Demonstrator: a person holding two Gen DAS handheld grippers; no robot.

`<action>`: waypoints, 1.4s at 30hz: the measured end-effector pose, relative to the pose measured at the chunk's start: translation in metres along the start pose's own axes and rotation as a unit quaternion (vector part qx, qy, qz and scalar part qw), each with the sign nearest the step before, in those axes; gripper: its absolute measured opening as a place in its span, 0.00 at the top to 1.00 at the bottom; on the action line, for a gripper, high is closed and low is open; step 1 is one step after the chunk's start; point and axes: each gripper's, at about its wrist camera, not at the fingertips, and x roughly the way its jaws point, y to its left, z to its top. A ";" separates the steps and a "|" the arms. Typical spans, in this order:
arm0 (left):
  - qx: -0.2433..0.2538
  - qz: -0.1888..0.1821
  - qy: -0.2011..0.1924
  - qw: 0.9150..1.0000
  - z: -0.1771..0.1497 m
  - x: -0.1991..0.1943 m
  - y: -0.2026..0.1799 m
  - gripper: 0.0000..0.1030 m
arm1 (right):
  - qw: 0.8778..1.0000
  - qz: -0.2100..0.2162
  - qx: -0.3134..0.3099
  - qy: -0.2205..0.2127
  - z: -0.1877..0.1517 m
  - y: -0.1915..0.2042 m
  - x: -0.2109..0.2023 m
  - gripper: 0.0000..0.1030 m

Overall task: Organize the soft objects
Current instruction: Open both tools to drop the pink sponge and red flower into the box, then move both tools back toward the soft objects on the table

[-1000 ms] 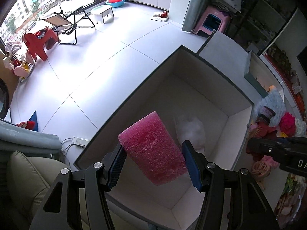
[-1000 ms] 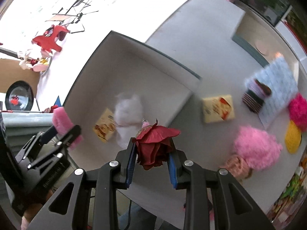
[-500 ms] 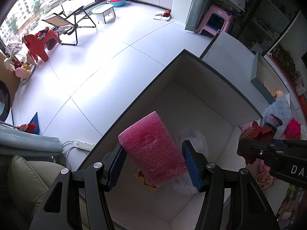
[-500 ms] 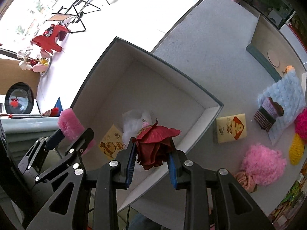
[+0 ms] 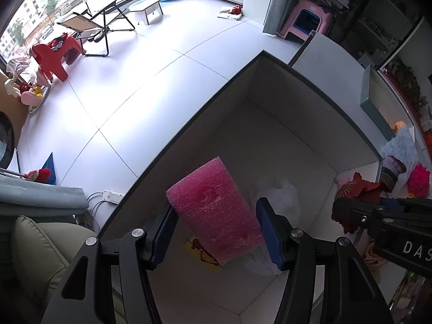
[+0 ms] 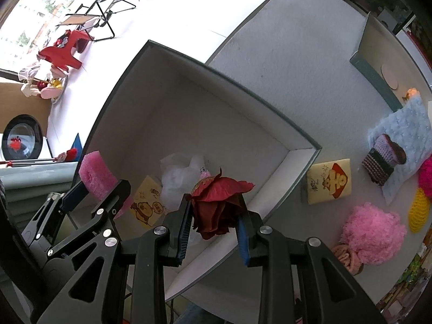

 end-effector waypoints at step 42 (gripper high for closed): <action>0.028 0.037 0.028 0.999 -0.035 -0.028 -0.006 0.01 | 0.998 0.022 -0.035 -0.047 -0.029 0.016 -0.037 0.00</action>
